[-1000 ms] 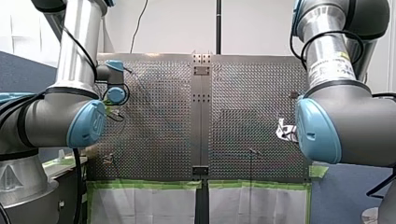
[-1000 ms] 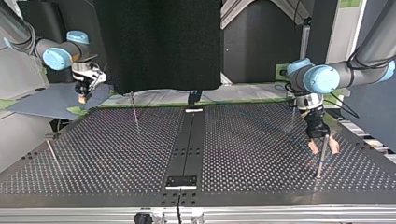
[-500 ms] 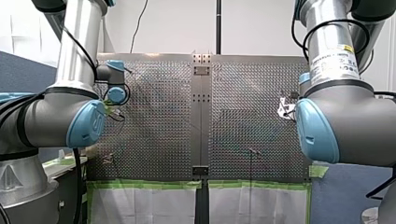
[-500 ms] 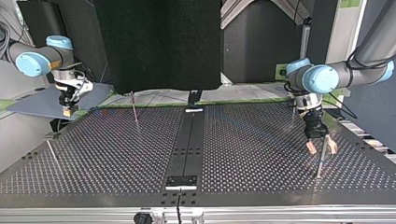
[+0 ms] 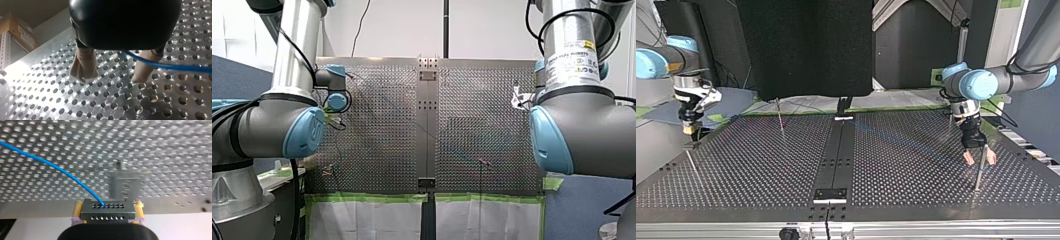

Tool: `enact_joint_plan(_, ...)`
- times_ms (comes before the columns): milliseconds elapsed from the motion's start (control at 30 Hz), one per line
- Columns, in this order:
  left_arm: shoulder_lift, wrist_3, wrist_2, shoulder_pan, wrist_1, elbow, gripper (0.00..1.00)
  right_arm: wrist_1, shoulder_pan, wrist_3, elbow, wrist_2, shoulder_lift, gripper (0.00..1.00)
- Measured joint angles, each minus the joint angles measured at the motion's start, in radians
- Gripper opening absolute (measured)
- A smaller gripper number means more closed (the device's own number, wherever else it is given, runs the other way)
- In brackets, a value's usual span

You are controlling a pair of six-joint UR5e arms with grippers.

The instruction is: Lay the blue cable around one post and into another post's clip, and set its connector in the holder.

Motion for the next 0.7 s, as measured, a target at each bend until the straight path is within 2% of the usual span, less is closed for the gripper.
enact_joint_plan(367,0.000,0.004,0.000,0.000,0.000,0.000,1.00,-0.002,-0.017,-0.003,0.003,0.003,-0.087,0.33)
enact_joint_plan(567,0.000,0.003,0.002,0.000,0.000,0.000,1.00,0.011,-0.018,-0.018,0.005,0.013,-0.063,0.33)
enact_joint_plan(700,0.000,0.002,0.003,0.000,0.000,0.000,1.00,-0.001,-0.014,-0.022,0.005,0.016,-0.029,0.33)
